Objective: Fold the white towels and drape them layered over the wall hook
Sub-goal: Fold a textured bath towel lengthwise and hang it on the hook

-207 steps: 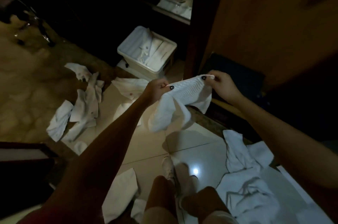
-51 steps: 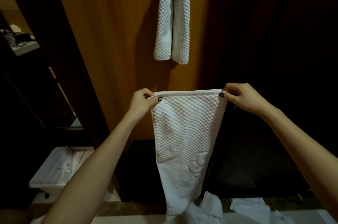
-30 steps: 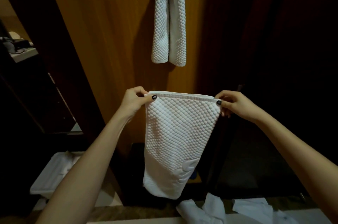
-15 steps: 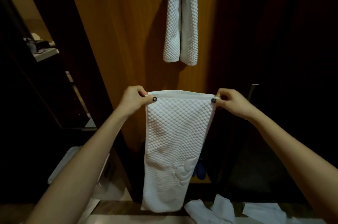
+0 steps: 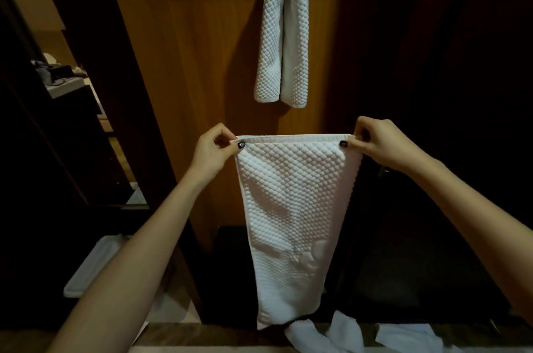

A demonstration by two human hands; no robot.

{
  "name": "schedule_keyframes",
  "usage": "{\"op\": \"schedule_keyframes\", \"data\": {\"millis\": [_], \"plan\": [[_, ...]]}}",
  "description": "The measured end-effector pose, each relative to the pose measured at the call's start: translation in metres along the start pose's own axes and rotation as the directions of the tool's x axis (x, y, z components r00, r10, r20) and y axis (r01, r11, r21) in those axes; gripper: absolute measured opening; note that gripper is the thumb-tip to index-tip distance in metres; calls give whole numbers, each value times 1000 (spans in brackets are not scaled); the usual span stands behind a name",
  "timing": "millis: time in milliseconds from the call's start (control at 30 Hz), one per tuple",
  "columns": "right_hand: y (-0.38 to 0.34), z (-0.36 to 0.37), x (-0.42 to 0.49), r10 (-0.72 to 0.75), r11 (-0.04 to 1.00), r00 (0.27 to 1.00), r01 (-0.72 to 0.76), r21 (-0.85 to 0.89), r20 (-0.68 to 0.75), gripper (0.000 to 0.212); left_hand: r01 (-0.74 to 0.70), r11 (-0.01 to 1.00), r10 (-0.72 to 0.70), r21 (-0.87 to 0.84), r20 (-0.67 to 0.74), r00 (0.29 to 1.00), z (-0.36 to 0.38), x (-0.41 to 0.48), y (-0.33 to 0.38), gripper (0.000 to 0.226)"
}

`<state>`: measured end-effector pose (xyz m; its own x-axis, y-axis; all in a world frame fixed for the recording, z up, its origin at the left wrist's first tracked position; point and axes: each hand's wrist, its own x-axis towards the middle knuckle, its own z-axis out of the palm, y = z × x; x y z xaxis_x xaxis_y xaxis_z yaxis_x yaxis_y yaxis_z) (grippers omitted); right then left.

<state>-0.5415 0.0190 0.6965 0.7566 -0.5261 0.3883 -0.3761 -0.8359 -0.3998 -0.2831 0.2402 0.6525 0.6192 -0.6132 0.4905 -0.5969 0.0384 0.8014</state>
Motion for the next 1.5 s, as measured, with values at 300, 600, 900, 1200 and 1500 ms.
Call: {"op": "schedule_keyframes", "data": {"millis": [300, 600, 900, 1200, 1500], "plan": [[7, 3, -6, 45, 996, 994, -37, -80, 96, 5, 229, 973, -221, 7, 285, 933, 2, 16, 4, 22], [6, 13, -14, 80, 997, 986, -79, 12, -149, 14, 291, 897, -83, -332, 520, 850, 0, 0, 9, 11], [3, 5, -11, 243, 928, 952, -173, 329, -186, 14, 527, 446, 72, -723, 616, 784, 24, -6, 20, 5], [-23, 14, -21, -13, 724, 879, -320, 610, 477, 70, 543, 446, 12, -711, 611, 791, 40, -11, 26, 7], [-58, 18, -6, -135, 808, 812, -241, 537, 568, 27, 549, 504, 13, -666, 642, 767, 19, -17, 28, 4]]}}
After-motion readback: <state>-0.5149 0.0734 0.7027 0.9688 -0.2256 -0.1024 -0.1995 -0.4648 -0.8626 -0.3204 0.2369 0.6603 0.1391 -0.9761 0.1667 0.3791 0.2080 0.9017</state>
